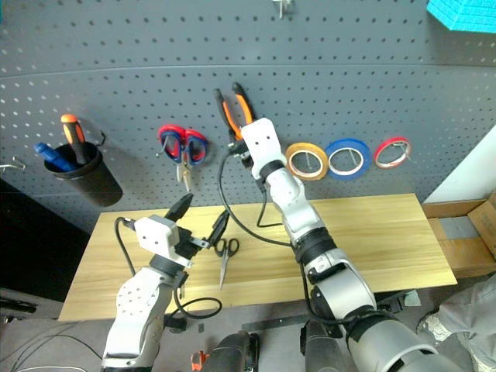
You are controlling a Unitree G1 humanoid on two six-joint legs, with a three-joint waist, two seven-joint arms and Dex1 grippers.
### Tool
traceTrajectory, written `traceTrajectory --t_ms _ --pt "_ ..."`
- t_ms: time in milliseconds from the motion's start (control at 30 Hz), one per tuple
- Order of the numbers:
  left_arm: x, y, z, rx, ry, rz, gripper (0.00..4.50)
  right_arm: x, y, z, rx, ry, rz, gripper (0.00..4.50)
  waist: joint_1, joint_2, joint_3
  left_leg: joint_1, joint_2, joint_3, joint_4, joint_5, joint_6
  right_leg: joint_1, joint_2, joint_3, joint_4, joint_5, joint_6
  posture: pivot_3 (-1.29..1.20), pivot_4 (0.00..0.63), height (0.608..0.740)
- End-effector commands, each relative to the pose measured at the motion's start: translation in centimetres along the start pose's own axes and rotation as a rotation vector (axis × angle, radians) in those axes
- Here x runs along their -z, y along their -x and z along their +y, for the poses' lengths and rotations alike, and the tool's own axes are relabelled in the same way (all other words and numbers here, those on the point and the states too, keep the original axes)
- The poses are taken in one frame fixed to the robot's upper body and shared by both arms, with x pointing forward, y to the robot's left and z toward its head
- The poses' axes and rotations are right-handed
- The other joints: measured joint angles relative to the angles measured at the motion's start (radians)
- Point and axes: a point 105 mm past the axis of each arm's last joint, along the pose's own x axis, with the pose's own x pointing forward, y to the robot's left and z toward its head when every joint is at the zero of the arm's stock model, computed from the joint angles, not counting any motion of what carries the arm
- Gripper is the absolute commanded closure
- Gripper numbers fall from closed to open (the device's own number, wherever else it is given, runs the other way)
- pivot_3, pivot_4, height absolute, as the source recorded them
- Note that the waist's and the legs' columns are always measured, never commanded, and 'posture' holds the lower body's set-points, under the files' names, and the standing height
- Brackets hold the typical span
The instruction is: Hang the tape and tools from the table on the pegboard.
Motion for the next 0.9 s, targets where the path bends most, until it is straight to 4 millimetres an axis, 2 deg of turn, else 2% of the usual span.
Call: traceTrajectory --t_ms 33,100,200,267,367,500,667,767,800,867,900 --pt "-1.2 -0.2 -0.1 0.011 -0.021 -0.037 0.00 -2.0 -0.3 0.2 -0.006 0.009 -0.078 2.15 0.000 0.000 0.000 0.000 0.000 0.000 0.000 0.000 0.000 0.000 0.000 0.000 0.000 0.000 0.000 -0.02 0.158 0.740" --pt "-1.0 -0.2 -0.1 0.018 -0.020 -0.029 0.00 -2.4 -0.3 0.0 0.000 -0.006 -0.092 1.44 0.000 0.000 0.000 0.000 0.000 0.000 0.000 0.000 0.000 0.000 0.000 0.000 0.000 0.000 0.000 -0.02 0.162 0.740" --pt "-0.9 -0.2 -0.1 0.019 -0.019 -0.023 0.00 -2.7 -0.3 -0.1 0.005 -0.014 -0.099 0.59 0.000 0.000 0.000 0.000 0.000 0.000 0.000 0.000 0.000 0.000 0.000 0.000 0.000 0.000 0.000 -0.03 0.164 0.740" --pt "-0.5 -0.2 0.1 0.014 -0.018 -0.003 0.00 -2.9 0.1 -0.9 0.033 -0.057 -0.092 0.06 0.000 0.000 0.000 0.000 0.000 0.000 0.000 0.000 0.000 0.000 0.000 0.000 0.000 0.000 0.000 -0.03 0.168 0.740" --pt "0.8 -0.2 0.5 0.000 -0.028 0.062 0.00 -3.1 1.3 -1.6 0.007 -0.065 -0.075 0.06 0.003 0.000 0.000 0.000 0.000 0.000 0.000 0.000 0.000 0.000 0.000 0.000 0.000 0.000 0.000 -0.04 0.174 0.740" --pt "2.7 0.4 0.8 -0.028 -0.035 0.155 0.00 -3.1 4.5 -2.0 -0.110 -0.090 0.011 0.06 0.009 0.000 0.000 0.000 0.000 -0.001 0.000 0.000 0.001 0.001 0.000 -0.001 -0.001 0.000 0.000 -0.06 0.190 0.740" --pt "4.3 2.0 1.0 -0.075 0.034 0.282 0.00 -2.8 10.9 -2.0 -0.367 -0.150 0.219 0.06 0.008 0.000 0.000 -0.001 0.000 -0.001 0.000 -0.001 0.002 0.001 -0.001 -0.002 -0.002 0.000 0.000 -0.09 0.210 0.740" --pt "5.5 3.2 0.9 -0.094 0.051 0.388 0.00 -1.9 15.5 -2.2 -0.543 -0.207 0.396 0.06 0.005 0.001 0.000 -0.001 0.001 -0.001 0.000 -0.001 0.002 0.002 -0.001 -0.002 -0.002 -0.001 0.001 -0.09 0.223 0.740" --pt "5.8 3.4 0.9 -0.100 0.054 0.413 0.00 -1.8 16.4 -2.1 -0.580 -0.225 0.430 0.06 0.005 0.001 0.000 0.000 0.001 -0.002 0.000 -0.001 0.003 0.003 -0.001 -0.003 -0.003 -0.002 0.001 -0.09 0.223 0.740" --pt "6.9 3.9 1.0 -0.124 0.055 0.476 0.00 -0.9 19.1 -1.1 -0.699 -0.252 0.526 0.06 0.003 0.000 0.001 0.003 0.002 -0.001 0.000 -0.002 0.003 0.006 -0.001 -0.003 -0.004 -0.006 0.005 -0.09 0.231 0.740" --pt "8.4 4.3 0.7 -0.129 0.042 0.563 0.00 0.3 20.6 -0.3 -0.762 -0.228 0.589 0.06 0.004 0.000 0.001 0.003 0.002 -0.001 0.000 -0.002 0.003 0.007 -0.001 -0.003 -0.004 -0.006 0.005 -0.09 0.231 0.740"
